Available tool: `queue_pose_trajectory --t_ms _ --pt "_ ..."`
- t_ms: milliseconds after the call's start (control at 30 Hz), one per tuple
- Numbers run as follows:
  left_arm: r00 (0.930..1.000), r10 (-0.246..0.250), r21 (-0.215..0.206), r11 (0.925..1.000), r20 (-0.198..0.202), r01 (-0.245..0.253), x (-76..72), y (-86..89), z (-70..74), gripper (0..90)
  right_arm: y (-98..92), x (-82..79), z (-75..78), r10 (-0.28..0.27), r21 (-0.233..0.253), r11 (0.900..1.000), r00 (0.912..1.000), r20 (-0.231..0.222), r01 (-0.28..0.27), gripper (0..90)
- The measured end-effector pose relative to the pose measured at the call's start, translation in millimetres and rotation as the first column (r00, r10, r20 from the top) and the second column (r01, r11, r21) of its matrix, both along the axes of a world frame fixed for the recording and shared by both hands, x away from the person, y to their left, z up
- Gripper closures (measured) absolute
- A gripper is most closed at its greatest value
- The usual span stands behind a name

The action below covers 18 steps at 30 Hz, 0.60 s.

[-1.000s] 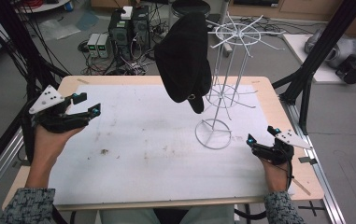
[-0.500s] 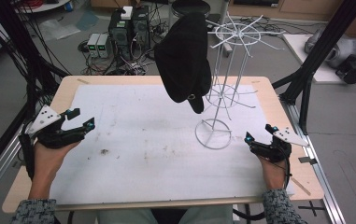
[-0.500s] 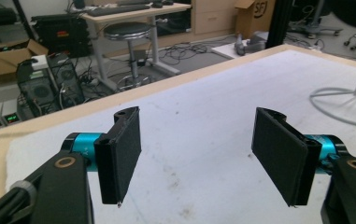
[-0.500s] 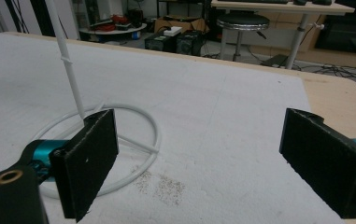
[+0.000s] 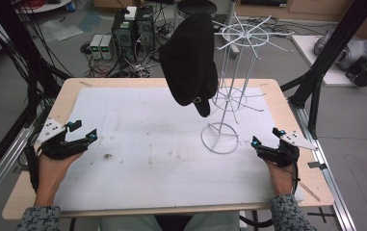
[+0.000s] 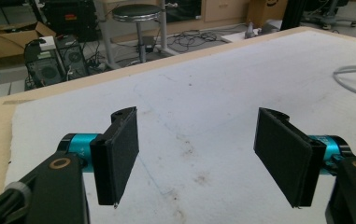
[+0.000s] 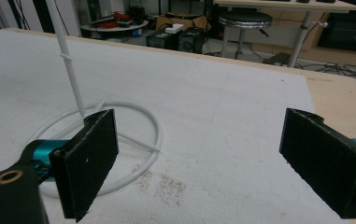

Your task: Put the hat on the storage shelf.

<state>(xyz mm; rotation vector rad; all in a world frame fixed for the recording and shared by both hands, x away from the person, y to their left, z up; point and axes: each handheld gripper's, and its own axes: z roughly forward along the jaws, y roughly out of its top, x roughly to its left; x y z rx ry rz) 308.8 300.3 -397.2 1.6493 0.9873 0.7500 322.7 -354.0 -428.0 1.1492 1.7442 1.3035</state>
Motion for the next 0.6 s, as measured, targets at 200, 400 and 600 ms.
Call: queue_pose_trajectory --t_ms 200,400,600 --pt "0.9999 0.004 -0.012 0.9999 -0.016 -0.004 -1.1 2.2 -9.6 31.1 0.1 0.1 0.0 0.003 0.0 1.0 1.0 0.0 -0.003 10.8" --pt "0.9997 0.0 -0.008 1.0 -0.023 -0.001 -1.2 0.9 -11.3 31.1 1.0 -0.4 0.1 0.005 0.005 1.0 1.0 0.002 -0.005 10.8" --pt "0.9996 -0.009 -0.012 0.9999 -0.025 0.009 -1.0 -0.6 -11.8 31.1 1.0 0.1 0.4 0.008 -0.002 1.0 1.0 0.006 -0.008 10.8"
